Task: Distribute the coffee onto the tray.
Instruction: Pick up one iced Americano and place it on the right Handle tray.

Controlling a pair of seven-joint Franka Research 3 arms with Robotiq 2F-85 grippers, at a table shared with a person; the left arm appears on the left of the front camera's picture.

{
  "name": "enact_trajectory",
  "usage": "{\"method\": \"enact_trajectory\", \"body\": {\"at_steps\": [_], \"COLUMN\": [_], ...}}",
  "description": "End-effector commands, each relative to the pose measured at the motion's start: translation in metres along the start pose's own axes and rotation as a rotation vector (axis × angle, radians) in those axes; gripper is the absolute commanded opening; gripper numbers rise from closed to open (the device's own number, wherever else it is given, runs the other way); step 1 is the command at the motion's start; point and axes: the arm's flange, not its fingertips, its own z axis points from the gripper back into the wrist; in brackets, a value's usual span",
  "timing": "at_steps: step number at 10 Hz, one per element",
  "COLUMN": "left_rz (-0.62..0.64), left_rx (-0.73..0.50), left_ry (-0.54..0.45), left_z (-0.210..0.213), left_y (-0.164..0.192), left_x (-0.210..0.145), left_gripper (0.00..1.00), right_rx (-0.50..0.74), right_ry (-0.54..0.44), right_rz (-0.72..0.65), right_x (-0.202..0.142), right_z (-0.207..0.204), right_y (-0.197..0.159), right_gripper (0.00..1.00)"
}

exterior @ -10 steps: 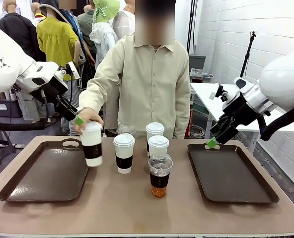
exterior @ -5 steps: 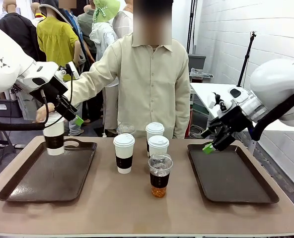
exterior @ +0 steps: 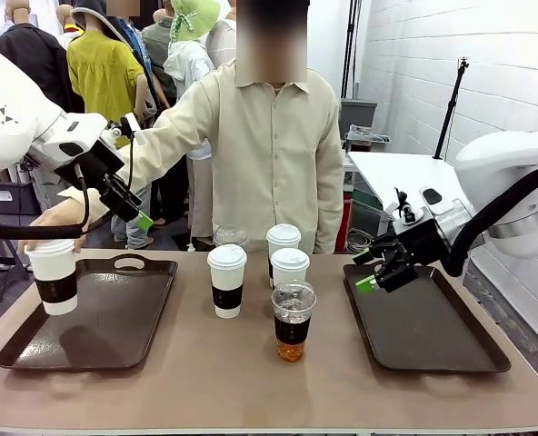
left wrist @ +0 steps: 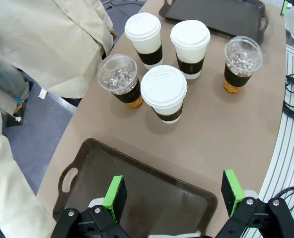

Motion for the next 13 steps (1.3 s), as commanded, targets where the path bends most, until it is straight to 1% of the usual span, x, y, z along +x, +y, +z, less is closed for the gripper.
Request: {"method": "enact_trajectory", "body": {"at_steps": [1, 2, 6, 7, 10, 12, 13], "left_rz": [0.002, 0.002, 0.002, 0.002, 0.002, 0.002, 0.002], "left_rx": [-0.005, -0.005, -0.005, -0.005, -0.005, -0.005, -0.005], "left_ry": [-0.003, -0.003, -0.003, -0.003, -0.003, -0.003, -0.003], "left_z": [0.0, 0.0, 0.0, 0.0, 0.0, 0.0, 0.0], "left_y": [0.001, 0.001, 0.001, 0.001, 0.001, 0.001, 0.001], "left_x": [-0.001, -0.001, -0.001, -0.001, -0.001, -0.001, -0.001], "left_gripper": [1.0, 1.0, 1.0, 1.0, 1.0, 1.0, 1.0], "right_rx": [-0.039, 0.0, 0.0, -0.005, 0.08, 0.158, 0.169], "right_ry": [0.061, 0.0, 0.0, 0.033, -0.086, -0.154, -0.18], "right_rz": [-0.044, 0.0, 0.0, -0.01, 0.027, 0.055, 0.063], "right_x": [0.002, 0.0, 0.0, 0.0, -0.034, -0.051, -0.057], "right_z": [0.001, 0.0, 0.0, 0.002, -0.025, -0.042, -0.05], "right_y": [0.006, 0.0, 0.0, 0.001, -0.02, -0.032, -0.037], "right_gripper": [1.0, 1.0, 1.0, 1.0, 1.0, 1.0, 1.0]}}
